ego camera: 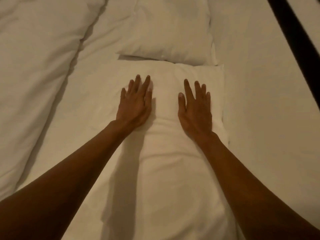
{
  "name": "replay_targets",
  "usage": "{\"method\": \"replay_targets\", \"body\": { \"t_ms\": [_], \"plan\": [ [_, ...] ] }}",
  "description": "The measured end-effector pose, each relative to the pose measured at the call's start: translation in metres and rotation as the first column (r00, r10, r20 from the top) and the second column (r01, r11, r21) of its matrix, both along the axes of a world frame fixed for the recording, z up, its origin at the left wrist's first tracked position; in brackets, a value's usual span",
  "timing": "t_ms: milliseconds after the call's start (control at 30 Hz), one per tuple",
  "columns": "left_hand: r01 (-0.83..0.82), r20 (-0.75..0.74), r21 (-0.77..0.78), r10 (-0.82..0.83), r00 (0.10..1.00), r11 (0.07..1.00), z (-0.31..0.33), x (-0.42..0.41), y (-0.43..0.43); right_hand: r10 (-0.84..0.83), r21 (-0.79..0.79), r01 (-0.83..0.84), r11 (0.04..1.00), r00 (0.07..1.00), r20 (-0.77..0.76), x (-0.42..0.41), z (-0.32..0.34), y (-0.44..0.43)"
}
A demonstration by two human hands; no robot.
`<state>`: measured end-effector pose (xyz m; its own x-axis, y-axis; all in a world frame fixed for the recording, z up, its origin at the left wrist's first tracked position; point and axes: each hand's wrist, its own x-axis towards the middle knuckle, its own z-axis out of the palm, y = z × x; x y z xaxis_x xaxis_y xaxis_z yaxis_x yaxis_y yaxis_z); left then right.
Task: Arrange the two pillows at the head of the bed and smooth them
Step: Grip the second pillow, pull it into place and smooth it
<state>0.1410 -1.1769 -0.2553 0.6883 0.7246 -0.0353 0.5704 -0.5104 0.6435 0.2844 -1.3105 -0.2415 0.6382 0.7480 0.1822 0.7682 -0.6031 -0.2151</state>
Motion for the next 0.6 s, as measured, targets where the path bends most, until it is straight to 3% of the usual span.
{"method": "replay_targets", "body": {
  "t_ms": [100, 167, 367, 500, 600],
  "plan": [
    [0.083, -0.100, 0.067, -0.076, 0.992, 0.994, -0.025, 0.005, -0.005, 0.023, -0.105, -0.019, 0.994, 0.999, 0.029, 0.004, -0.029, 0.007],
    [0.055, -0.094, 0.102, -0.045, 0.995, 0.993, -0.038, 0.004, -0.008, -0.013, -0.113, 0.024, 0.993, 0.996, 0.092, 0.001, -0.044, 0.004],
    [0.035, -0.091, 0.134, -0.023, 0.996, 0.990, -0.040, 0.001, -0.009, -0.023, -0.111, 0.034, 0.993, 0.995, 0.096, -0.002, -0.042, 0.003],
    [0.032, -0.180, 0.073, -0.018, 0.984, 0.997, -0.032, -0.010, -0.017, -0.050, -0.160, 0.063, 0.985, 0.995, 0.082, -0.007, -0.039, 0.002],
    [0.085, -0.282, -0.060, -0.098, 0.954, 0.995, -0.016, -0.035, -0.022, -0.090, -0.211, 0.103, 0.972, 0.993, 0.071, -0.015, -0.027, -0.007]
  ]
}}
